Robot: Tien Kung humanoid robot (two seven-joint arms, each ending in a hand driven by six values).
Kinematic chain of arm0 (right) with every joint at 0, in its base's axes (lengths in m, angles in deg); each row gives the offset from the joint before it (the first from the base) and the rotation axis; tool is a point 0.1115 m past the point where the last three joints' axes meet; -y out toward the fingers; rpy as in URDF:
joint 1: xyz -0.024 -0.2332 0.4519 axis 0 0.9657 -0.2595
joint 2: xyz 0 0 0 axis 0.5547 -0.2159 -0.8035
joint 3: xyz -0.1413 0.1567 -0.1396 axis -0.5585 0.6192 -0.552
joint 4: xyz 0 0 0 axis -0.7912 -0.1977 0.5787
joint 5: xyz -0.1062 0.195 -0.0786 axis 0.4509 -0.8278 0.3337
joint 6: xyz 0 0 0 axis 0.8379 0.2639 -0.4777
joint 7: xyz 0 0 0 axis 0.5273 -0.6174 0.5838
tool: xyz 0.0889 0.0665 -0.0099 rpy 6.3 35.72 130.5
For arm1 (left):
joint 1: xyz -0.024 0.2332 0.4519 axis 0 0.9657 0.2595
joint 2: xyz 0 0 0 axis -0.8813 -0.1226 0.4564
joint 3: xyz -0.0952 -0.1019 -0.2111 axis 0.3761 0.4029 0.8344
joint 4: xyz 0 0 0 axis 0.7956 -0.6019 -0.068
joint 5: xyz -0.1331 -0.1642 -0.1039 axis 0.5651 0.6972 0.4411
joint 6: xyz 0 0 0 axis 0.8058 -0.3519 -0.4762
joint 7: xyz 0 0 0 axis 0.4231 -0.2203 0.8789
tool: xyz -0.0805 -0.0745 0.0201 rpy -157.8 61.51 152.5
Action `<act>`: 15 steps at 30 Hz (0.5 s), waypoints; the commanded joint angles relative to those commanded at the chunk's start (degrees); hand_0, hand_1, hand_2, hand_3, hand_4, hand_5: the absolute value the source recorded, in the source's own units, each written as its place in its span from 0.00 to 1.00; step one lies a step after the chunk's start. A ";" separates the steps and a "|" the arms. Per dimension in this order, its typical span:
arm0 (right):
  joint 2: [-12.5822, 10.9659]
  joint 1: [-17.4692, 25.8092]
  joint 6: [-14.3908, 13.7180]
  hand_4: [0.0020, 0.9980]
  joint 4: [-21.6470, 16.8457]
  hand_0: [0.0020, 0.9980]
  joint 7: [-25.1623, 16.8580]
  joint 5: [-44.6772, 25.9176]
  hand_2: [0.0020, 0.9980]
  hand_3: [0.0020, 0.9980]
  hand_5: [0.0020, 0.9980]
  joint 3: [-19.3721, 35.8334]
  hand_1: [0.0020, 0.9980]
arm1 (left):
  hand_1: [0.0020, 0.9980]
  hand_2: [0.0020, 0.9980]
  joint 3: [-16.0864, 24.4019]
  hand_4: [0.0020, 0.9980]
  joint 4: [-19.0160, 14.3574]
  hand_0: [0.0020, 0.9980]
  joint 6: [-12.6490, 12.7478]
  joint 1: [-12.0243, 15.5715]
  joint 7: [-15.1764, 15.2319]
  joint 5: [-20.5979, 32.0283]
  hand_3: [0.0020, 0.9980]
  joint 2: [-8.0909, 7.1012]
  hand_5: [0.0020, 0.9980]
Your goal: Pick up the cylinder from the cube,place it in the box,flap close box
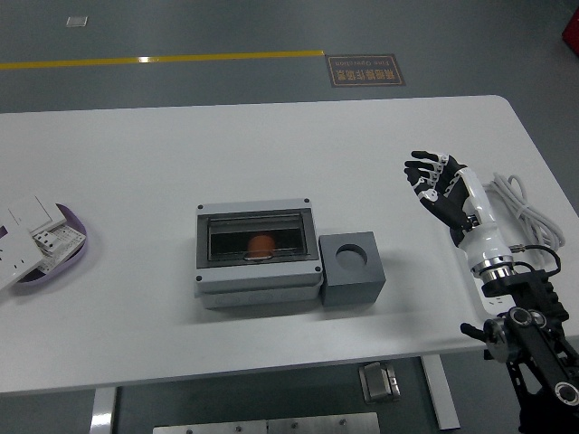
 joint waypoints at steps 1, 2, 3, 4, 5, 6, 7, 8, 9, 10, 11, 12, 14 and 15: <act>-0.05 -0.17 0.05 0.71 -0.03 0.69 -0.03 -0.14 0.65 0.66 0.25 -0.41 0.65 | 0.63 0.59 0.05 0.70 0.00 0.62 -0.02 -0.04 0.01 -0.09 0.64 0.10 0.22; -0.07 -0.35 0.06 0.73 -0.07 0.69 -0.11 -0.23 0.67 0.67 0.23 -0.80 0.65 | 0.63 0.59 0.18 0.70 0.00 0.62 -0.05 -0.09 0.03 -0.30 0.64 0.20 0.22; -0.07 -0.48 0.02 0.73 -0.10 0.69 -0.23 -0.27 0.67 0.67 0.23 -1.10 0.65 | 0.63 0.59 0.27 0.70 0.00 0.62 -0.07 -0.15 0.05 -0.44 0.64 0.27 0.22; -0.07 -0.59 -0.06 0.73 -0.11 0.69 -0.36 -0.29 0.67 0.67 0.23 -1.41 0.65 | 0.63 0.59 0.30 0.70 0.00 0.62 -0.10 -0.21 0.08 -0.49 0.64 0.32 0.22; -0.09 -0.67 -0.16 0.73 -0.12 0.69 -0.52 -0.30 0.67 0.67 0.23 -1.71 0.65 | 0.63 0.59 0.32 0.70 0.00 0.62 -0.11 -0.26 0.11 -0.49 0.64 0.35 0.22; -0.15 -0.73 -0.33 0.73 -0.10 0.69 -0.76 -0.32 0.67 0.67 0.23 -2.05 0.65 | 0.63 0.59 0.36 0.70 0.00 0.62 -0.13 -0.28 0.11 -0.52 0.64 0.37 0.22; -0.25 -0.78 -0.59 0.73 -0.05 0.69 -1.07 -0.37 0.67 0.67 0.23 -2.41 0.65 | 0.63 0.59 0.39 0.70 0.00 0.62 -0.14 -0.27 0.07 -0.56 0.64 0.36 0.22; -0.40 -0.86 -0.87 0.74 0.04 0.71 -1.40 -0.46 0.67 0.67 0.17 -2.86 0.66 | 0.63 0.59 0.44 0.70 0.00 0.62 -0.13 -0.22 0.02 -0.58 0.64 0.36 0.22; -0.56 -0.95 -1.19 0.74 0.16 0.71 -1.74 -0.54 0.67 0.67 0.17 -3.37 0.66 | 0.63 0.59 0.48 0.70 0.00 0.62 -0.12 -0.15 -0.07 -0.60 0.64 0.35 0.22; -0.70 -1.04 -1.48 0.74 0.27 0.71 -2.03 -0.59 0.67 0.67 0.17 -3.82 0.66 | 0.63 0.59 0.53 0.70 0.00 0.62 -0.10 -0.06 -0.17 -0.63 0.64 0.34 0.22; -0.77 -1.11 -1.71 0.74 0.36 0.71 -2.21 -0.64 0.67 0.67 0.17 -4.14 0.66 | 0.63 0.59 0.56 0.70 0.00 0.62 -0.08 0.02 -0.24 -0.65 0.64 0.35 0.22; -0.79 -1.17 -1.85 0.74 0.42 0.71 -2.30 -0.68 0.67 0.67 0.17 -4.33 0.66 | 0.63 0.59 0.55 0.70 0.00 0.62 -0.07 0.08 -0.30 -0.63 0.64 0.35 0.22; -0.68 -1.23 -1.93 0.75 0.48 0.68 -2.26 -0.90 0.61 0.52 0.09 -4.35 0.65 | 0.63 0.59 0.60 0.70 0.00 0.62 -0.05 0.15 -0.37 -0.65 0.64 0.40 0.22; -0.61 -1.23 -1.91 0.75 0.49 0.68 -2.16 -1.04 0.61 0.52 0.09 -4.28 0.65 | 0.63 0.59 0.67 0.70 0.00 0.62 -0.06 0.17 -0.41 -0.71 0.64 0.44 0.22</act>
